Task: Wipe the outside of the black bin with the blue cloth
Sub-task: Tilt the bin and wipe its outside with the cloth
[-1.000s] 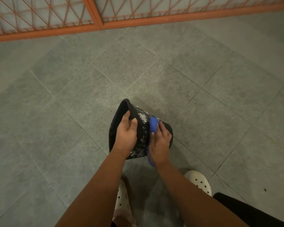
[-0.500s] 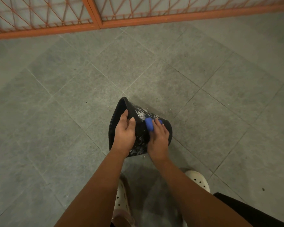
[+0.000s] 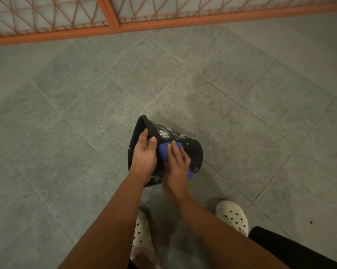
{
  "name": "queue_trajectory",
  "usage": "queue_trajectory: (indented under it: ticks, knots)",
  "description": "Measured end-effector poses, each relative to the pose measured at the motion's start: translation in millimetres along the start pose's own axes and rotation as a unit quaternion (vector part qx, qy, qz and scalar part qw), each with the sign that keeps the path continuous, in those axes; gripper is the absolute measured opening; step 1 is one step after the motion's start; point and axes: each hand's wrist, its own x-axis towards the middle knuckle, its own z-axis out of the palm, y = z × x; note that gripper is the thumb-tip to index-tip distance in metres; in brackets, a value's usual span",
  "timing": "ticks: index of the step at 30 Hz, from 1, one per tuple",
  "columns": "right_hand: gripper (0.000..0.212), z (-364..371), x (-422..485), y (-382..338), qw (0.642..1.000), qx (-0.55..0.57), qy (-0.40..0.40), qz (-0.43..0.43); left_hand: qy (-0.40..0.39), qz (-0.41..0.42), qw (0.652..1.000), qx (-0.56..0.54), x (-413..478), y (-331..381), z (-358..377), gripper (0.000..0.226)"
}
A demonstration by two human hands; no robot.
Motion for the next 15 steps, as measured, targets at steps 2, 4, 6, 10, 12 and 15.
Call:
queue_trajectory:
  ticks: [2, 4, 6, 10, 12, 15]
  knots:
    - [0.056, 4, 5, -6, 0.999, -0.005, -0.015, -0.036, -0.009, -0.007, 1.0, 0.005, 1, 0, -1, 0.045]
    - [0.061, 3, 18, -4, 0.999, -0.017, -0.032, -0.025, -0.007, -0.012, 1.0, 0.006, 1, -1, -5, 0.046]
    - [0.057, -2, 29, 6, 0.999, -0.025, -0.034, 0.024, 0.0, -0.004, 1.0, 0.009, 0, -2, -7, 0.046]
    - [0.046, -5, 23, 11, 0.995, -0.068, 0.011, 0.073, -0.008, 0.002, 1.0, 0.003, -2, -1, -3, 0.042]
    - [0.044, 0, 15, 2, 0.997, -0.065, 0.027, 0.022, -0.026, -0.007, 1.0, -0.007, -2, 0, -2, 0.042]
    - [0.042, -1, 23, -6, 0.999, -0.038, 0.014, -0.031, -0.04, -0.006, 0.999, -0.007, -3, 2, -3, 0.043]
